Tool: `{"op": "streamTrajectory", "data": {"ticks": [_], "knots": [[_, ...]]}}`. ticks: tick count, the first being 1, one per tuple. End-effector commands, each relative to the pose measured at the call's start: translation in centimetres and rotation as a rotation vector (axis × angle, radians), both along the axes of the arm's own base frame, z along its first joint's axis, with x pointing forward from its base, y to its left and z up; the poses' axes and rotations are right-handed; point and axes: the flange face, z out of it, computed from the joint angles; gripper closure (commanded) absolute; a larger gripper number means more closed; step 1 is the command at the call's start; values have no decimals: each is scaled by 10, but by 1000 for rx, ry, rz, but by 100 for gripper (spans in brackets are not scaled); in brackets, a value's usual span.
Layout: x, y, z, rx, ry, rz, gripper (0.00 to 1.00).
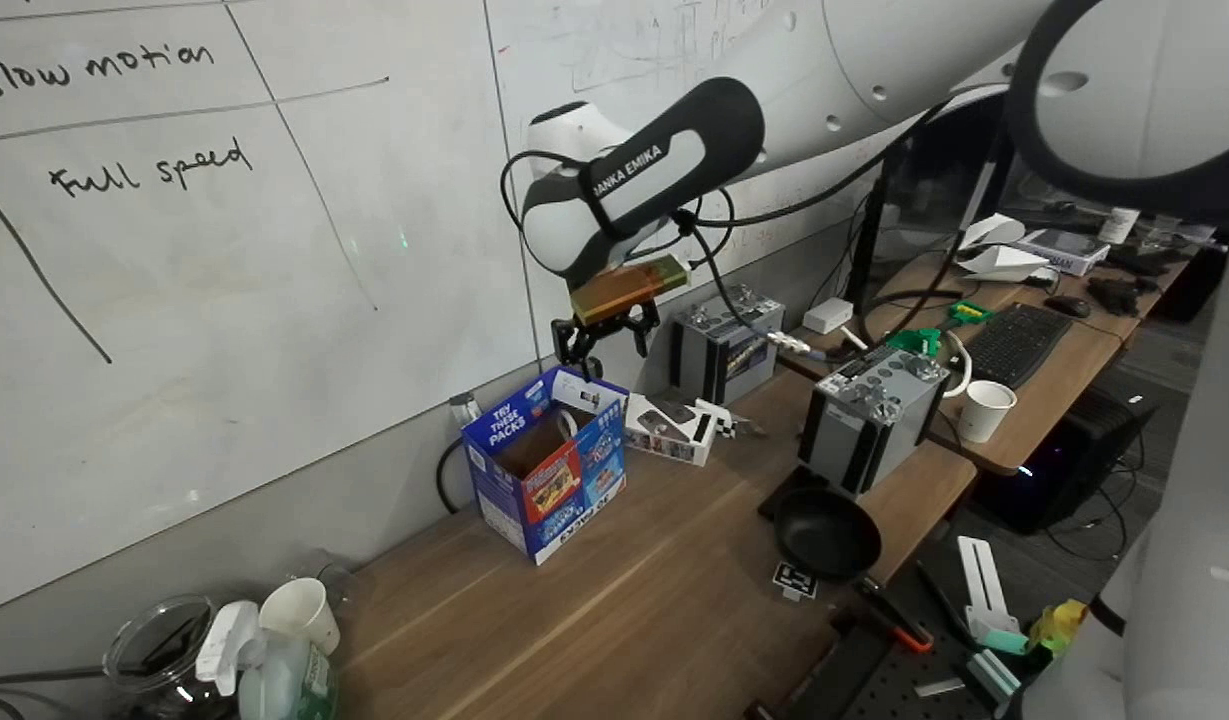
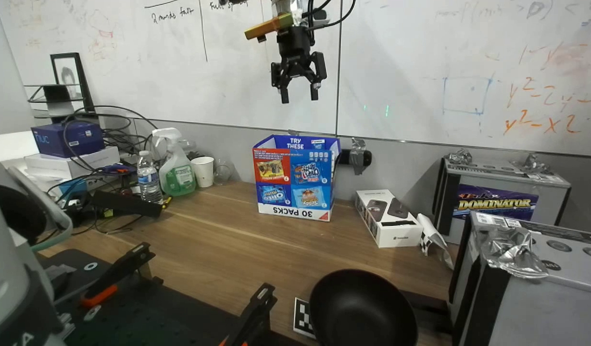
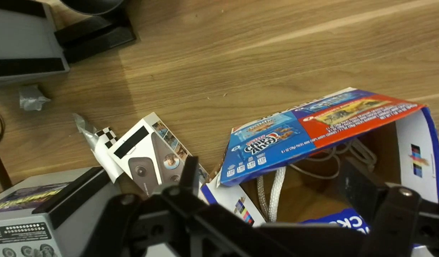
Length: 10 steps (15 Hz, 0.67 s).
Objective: Pick up the white ropes from the table and put them in the box
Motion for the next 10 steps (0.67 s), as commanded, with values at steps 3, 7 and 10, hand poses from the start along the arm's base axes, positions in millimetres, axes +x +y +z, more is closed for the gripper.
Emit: {"op": "streamTrajectory", "data": {"ticks": [3,7,10], "knots": [[-87,-26,19,47,-68,212,0],[-153,-37,27,61,-77,295,0],[-196,-40,30,76,-77,299,0]]}}
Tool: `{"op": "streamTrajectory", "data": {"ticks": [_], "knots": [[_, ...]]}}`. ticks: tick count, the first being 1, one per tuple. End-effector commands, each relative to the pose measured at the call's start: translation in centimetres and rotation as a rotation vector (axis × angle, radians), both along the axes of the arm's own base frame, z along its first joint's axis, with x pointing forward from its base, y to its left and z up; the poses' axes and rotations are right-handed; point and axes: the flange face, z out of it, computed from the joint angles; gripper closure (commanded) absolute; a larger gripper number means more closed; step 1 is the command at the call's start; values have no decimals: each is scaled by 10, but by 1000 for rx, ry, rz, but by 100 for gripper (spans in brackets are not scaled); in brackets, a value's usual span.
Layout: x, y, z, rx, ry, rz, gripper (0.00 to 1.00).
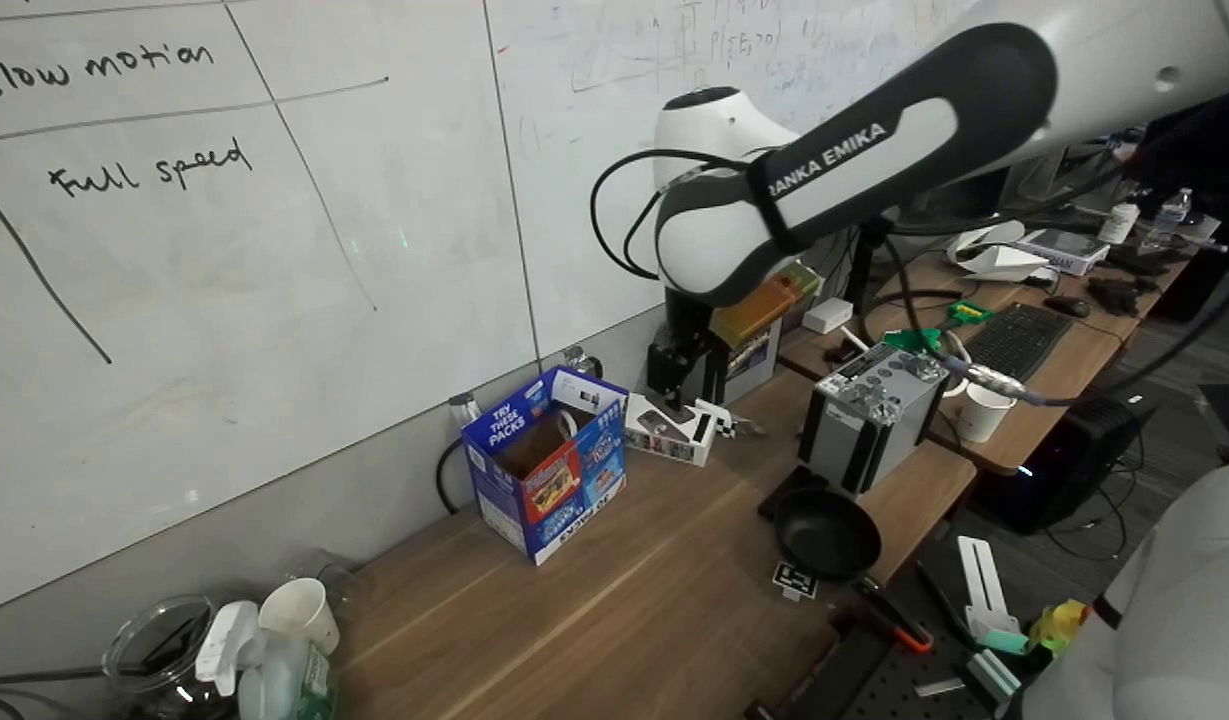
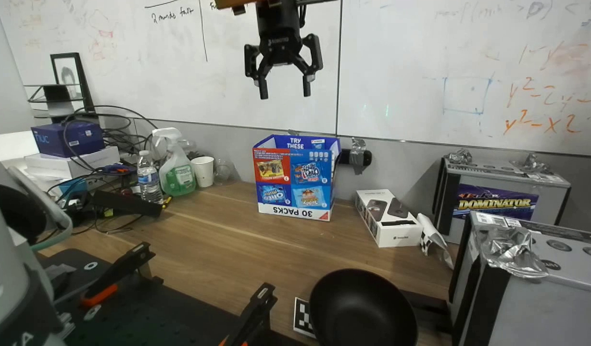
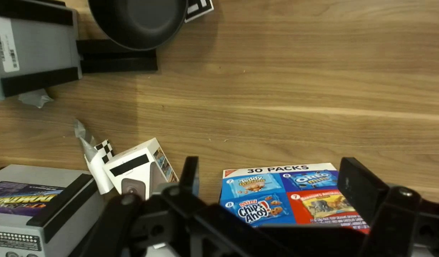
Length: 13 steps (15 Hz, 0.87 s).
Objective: Pick up the white ropes from the table and put them in the box
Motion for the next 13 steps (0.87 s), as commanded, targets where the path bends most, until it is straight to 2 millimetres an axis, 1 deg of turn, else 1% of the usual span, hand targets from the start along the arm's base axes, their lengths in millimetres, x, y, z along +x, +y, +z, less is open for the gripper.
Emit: {"op": "streamTrajectory", "data": {"ticks": [1,3,7,8,9,13], "knots": [[-57,-2,11,42,-36,24,0],[-68,-1,11,62,-26,8,0],[-79,-2,8,97,-21,-8,0],[-80,-2,6,91,-15,-10,0],[-72,1,2,70,-7,-14,0],[-74,1,-2,70,1,-14,0]]}}
